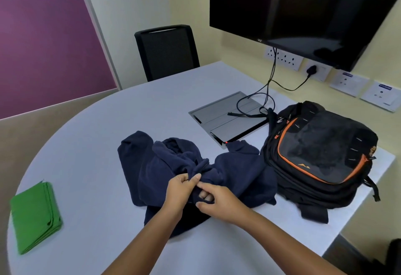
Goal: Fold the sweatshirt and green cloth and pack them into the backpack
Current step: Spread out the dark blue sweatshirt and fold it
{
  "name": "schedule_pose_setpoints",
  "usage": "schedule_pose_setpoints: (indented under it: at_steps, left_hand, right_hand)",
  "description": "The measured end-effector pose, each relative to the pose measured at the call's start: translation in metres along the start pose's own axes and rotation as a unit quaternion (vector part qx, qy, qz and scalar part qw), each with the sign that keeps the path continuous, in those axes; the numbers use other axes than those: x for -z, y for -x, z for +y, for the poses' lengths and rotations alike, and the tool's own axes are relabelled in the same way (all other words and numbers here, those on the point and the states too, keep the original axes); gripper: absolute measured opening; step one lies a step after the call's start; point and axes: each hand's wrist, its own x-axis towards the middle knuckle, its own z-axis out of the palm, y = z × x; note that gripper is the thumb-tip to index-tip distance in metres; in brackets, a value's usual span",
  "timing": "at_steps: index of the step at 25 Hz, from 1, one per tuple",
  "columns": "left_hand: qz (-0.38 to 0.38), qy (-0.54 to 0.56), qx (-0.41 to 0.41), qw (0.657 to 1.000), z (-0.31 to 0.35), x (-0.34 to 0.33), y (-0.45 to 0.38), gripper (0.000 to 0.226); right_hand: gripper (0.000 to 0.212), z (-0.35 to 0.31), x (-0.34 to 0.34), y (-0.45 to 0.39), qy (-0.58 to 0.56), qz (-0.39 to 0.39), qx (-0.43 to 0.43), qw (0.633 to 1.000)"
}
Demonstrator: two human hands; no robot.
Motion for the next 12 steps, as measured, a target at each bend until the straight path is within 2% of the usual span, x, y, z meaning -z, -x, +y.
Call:
schedule_pose_setpoints:
  at_steps: [3,5,7,9,12]
  left_hand:
    - [0.008,-0.041,-0.004,0.999,-0.01,0.002,-0.004,0.026]
    - [0.007,-0.067,-0.011,0.998,-0.015,0.0,-0.004,0.016]
    - [-0.001,-0.084,-0.009,0.996,-0.023,-0.001,-0.002,0.01]
    - [-0.008,-0.086,-0.001,0.996,-0.029,-0.003,0.002,0.01]
    - [0.026,-0.098,-0.008,0.995,-0.029,-0.005,0.006,0.007]
  right_hand:
    - [0.033,0.004,0.011,-0.001,-0.055,-0.044,-0.017,0.997]
    - [0.016,0.008,0.021,-0.008,-0.123,-0.009,-0.048,0.991]
    - [0.024,0.011,0.027,-0.016,-0.176,0.05,-0.094,0.979]
    - [0.027,0.013,0.023,-0.021,-0.179,0.043,-0.123,0.975]
    - [0.008,0.009,0.009,-0.022,-0.176,0.017,-0.115,0.978]
